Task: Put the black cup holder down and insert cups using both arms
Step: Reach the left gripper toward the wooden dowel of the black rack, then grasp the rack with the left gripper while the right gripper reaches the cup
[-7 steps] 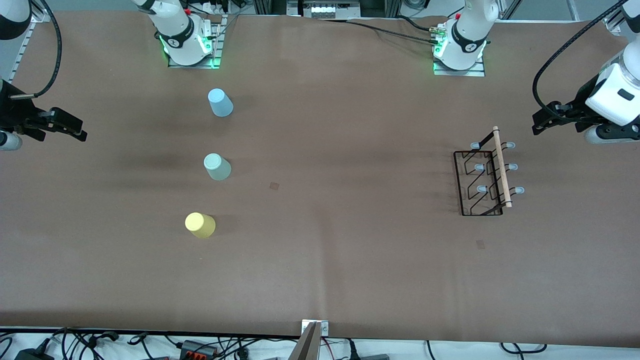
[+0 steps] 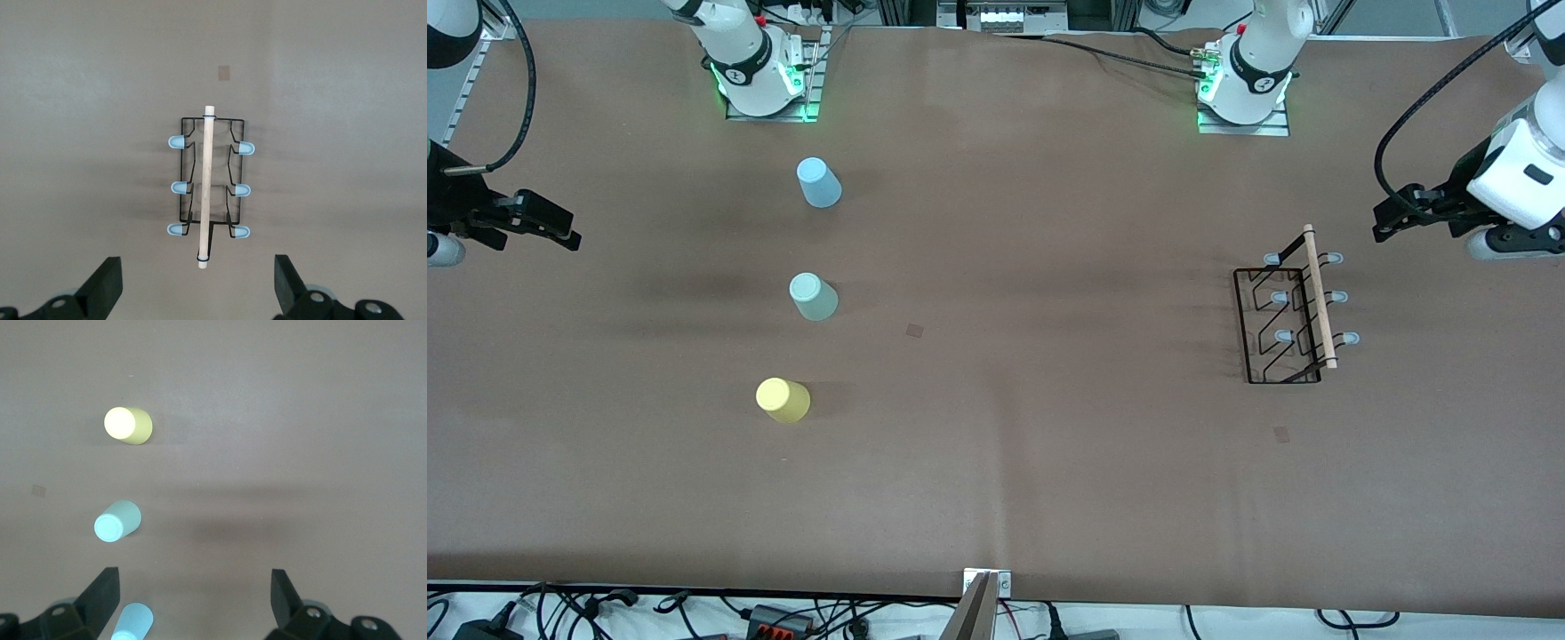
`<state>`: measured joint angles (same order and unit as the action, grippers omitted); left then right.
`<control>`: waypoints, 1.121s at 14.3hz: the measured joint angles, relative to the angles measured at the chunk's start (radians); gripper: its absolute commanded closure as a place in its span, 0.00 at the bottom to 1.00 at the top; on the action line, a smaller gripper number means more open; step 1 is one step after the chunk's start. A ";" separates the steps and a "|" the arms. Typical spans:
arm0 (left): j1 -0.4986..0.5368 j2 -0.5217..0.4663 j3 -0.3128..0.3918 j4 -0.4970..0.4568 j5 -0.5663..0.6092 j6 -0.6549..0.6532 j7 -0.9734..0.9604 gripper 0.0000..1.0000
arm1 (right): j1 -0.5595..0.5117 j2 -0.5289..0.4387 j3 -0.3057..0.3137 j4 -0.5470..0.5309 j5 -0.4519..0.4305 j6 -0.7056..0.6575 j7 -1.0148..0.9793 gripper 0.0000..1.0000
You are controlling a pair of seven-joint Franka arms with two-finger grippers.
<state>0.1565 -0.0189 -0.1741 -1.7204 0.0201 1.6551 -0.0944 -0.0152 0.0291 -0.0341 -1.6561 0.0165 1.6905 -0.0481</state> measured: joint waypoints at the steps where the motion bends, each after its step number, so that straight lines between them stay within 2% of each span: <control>1: -0.001 0.018 -0.001 -0.003 0.000 0.004 0.001 0.00 | 0.000 0.000 0.000 0.000 0.000 0.000 0.000 0.00; 3: -0.006 0.074 -0.009 -0.024 0.000 0.081 0.001 0.00 | 0.000 0.000 0.000 0.000 0.000 -0.002 0.000 0.00; 6: -0.010 0.132 -0.025 -0.132 0.000 0.248 0.006 0.00 | 0.000 0.000 0.000 -0.001 0.000 -0.002 0.000 0.00; 11: 0.011 0.117 -0.024 -0.320 0.000 0.435 0.033 0.05 | 0.001 0.011 0.001 -0.010 0.000 -0.012 -0.001 0.00; 13: 0.019 0.105 -0.024 -0.405 0.000 0.523 0.038 0.08 | 0.012 0.049 0.006 -0.019 0.000 -0.024 -0.001 0.00; 16: 0.022 0.098 -0.024 -0.459 0.000 0.563 0.040 0.16 | 0.041 0.148 0.009 -0.023 0.000 0.009 0.001 0.00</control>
<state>0.1790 0.0792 -0.1979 -2.1795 0.0199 2.2178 -0.0542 0.0254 0.1768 -0.0246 -1.6796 0.0166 1.6993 -0.0469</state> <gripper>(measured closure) 0.088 0.000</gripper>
